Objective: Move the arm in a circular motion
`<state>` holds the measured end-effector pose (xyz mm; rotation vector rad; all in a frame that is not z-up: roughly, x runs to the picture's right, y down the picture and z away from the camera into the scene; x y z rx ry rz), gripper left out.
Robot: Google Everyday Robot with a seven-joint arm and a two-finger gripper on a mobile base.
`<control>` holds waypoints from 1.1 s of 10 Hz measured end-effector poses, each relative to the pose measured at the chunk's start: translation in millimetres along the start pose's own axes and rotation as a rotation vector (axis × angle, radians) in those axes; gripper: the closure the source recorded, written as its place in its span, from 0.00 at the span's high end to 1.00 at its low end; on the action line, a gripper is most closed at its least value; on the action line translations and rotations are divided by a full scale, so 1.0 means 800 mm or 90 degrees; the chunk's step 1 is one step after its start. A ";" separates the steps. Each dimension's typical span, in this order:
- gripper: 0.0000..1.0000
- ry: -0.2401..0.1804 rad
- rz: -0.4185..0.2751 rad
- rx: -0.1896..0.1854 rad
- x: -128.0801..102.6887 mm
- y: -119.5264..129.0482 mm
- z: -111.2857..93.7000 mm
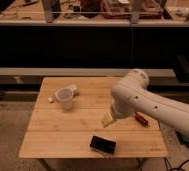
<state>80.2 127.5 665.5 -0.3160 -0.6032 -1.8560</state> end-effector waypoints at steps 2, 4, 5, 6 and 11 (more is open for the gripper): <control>0.80 0.017 -0.060 0.050 0.047 -0.058 0.014; 0.80 0.034 -0.117 0.083 0.100 -0.099 0.030; 0.80 0.047 -0.138 0.085 0.129 -0.105 0.035; 0.80 0.065 -0.156 0.076 0.165 -0.101 0.038; 0.80 0.127 -0.129 -0.012 0.286 -0.016 0.054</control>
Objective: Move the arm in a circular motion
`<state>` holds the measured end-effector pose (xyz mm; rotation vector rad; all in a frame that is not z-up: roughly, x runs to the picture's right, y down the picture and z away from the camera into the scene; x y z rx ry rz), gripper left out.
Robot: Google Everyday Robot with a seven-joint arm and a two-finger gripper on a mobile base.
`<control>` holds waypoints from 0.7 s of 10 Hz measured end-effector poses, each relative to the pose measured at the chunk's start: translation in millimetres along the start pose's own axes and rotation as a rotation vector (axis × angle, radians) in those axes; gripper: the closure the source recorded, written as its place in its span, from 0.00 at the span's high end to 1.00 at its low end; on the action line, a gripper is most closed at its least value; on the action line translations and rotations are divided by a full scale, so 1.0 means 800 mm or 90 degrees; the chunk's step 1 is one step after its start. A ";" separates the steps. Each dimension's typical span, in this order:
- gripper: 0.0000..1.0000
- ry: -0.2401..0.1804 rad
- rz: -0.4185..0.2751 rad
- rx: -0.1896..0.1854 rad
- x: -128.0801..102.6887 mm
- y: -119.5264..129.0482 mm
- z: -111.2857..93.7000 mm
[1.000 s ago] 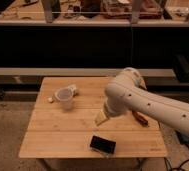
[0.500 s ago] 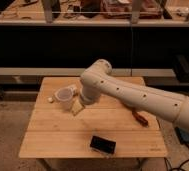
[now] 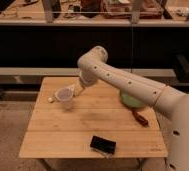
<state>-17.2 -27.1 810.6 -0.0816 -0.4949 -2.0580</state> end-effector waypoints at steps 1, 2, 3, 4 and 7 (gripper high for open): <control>0.80 -0.001 0.026 -0.030 -0.001 0.038 0.007; 0.80 -0.010 0.065 -0.062 -0.015 0.083 0.011; 0.80 -0.019 0.106 -0.090 -0.036 0.125 0.010; 0.80 -0.030 0.140 -0.112 -0.059 0.157 0.006; 0.80 -0.058 0.236 -0.156 -0.139 0.233 -0.024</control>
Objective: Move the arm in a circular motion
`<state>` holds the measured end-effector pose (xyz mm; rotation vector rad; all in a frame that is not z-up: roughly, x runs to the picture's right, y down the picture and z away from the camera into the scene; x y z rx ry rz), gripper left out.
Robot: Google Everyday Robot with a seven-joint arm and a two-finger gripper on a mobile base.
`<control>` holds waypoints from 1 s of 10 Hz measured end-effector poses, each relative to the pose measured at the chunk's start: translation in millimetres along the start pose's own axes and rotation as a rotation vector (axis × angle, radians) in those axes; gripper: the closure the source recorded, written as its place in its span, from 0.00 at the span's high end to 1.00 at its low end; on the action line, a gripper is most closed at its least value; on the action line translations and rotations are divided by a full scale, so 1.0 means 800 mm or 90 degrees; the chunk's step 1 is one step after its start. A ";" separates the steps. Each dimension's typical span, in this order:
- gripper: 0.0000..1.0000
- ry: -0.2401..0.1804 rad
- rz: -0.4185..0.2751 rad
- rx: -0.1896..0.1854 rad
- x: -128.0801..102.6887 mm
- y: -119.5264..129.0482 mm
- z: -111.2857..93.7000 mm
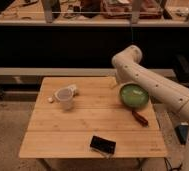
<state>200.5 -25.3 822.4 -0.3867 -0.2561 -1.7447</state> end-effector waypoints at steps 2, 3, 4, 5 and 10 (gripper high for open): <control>0.80 -0.023 0.042 0.030 -0.045 0.019 -0.016; 0.80 -0.037 0.052 0.043 -0.071 0.023 -0.027; 0.80 -0.049 0.050 0.042 -0.091 0.027 -0.037; 0.80 -0.068 0.044 0.040 -0.120 0.028 -0.050; 0.80 -0.112 -0.005 0.010 -0.207 -0.022 -0.103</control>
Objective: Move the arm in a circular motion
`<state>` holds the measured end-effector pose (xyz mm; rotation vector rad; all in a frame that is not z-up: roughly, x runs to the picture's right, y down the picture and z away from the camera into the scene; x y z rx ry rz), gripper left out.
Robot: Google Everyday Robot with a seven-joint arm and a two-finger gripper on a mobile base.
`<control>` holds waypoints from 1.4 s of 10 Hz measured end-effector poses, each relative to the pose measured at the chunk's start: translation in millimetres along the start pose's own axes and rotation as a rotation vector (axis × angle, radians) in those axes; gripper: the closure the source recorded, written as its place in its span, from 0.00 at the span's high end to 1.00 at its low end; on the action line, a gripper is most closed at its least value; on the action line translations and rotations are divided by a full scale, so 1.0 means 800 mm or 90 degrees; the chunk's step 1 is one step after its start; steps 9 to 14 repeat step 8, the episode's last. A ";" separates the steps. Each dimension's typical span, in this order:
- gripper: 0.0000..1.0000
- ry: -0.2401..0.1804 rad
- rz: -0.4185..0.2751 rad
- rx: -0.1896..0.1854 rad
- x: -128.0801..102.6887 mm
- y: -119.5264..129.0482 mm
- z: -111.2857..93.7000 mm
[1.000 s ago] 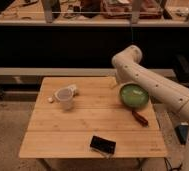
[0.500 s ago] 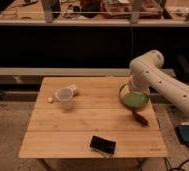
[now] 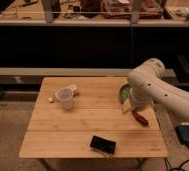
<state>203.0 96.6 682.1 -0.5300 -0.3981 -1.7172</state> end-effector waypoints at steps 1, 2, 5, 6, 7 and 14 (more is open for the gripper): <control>0.80 0.008 -0.014 0.017 -0.004 -0.037 -0.011; 0.80 0.017 -0.034 0.045 -0.006 -0.083 -0.023; 0.80 0.015 -0.089 0.171 -0.006 -0.202 -0.045; 0.80 0.015 -0.108 0.204 -0.003 -0.230 -0.051; 0.80 0.018 -0.132 0.233 0.006 -0.258 -0.055; 0.80 0.026 -0.159 0.249 0.025 -0.279 -0.050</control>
